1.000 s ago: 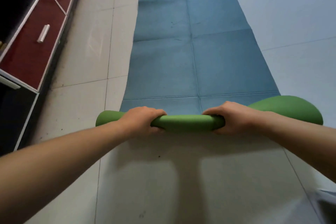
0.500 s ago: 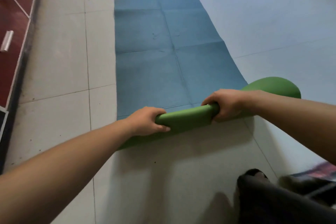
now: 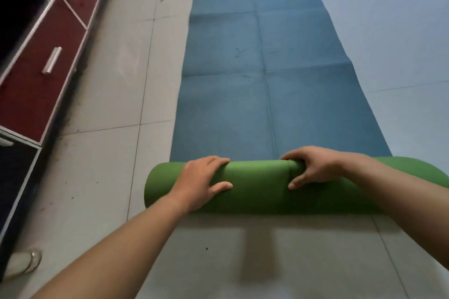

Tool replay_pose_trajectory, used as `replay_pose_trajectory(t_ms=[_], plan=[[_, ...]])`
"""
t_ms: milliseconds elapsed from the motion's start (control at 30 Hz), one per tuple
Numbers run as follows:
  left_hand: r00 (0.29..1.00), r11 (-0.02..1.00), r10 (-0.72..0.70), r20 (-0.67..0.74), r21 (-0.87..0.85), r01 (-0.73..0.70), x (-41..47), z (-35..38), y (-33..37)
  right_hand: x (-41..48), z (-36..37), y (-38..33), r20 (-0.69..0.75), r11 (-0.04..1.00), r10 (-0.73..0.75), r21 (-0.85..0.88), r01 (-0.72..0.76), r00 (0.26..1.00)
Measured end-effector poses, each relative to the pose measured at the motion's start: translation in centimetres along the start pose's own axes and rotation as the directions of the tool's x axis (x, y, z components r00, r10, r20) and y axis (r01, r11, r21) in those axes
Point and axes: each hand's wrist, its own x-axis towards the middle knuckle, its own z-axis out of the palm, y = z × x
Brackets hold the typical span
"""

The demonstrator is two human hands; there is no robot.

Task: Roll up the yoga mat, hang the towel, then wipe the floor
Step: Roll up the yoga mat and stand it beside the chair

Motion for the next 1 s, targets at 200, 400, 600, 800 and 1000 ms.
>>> replay_pose_trajectory(t_ms=[200, 400, 600, 800, 1000], plan=[[0.998, 0.997, -0.064, -0.03, 0.029, 0.065, 3.2, -0.6, -0.4, 3.9, -3.3, 1.5, 0.015, 0.994, -0.101, 0.031, 0.101, 0.995], [0.989, 0.992, -0.128, 0.076, 0.006, 0.128, 8.7, -3.0, -0.7, 5.8, -6.7, 2.7, -0.065, 0.994, -0.061, 0.083, 0.067, 0.996], [0.97, 0.99, -0.141, 0.197, 0.001, 0.144, 11.1, -3.3, -2.2, 3.6, -6.4, 0.4, -0.27, 0.951, -0.258, -0.24, 0.194, 0.928], [0.909, 0.997, -0.076, 0.409, 0.006, 0.08, 13.1, -5.0, -3.2, 1.0, -4.5, -0.2, -0.081, 0.829, -0.227, -0.54, 0.149, 0.97], [0.982, 0.979, 0.117, 0.151, -0.182, -0.089, 12.9, -4.3, -1.7, 3.6, -7.2, -0.4, -0.178, 0.936, -0.113, -0.35, 0.044, 0.978]])
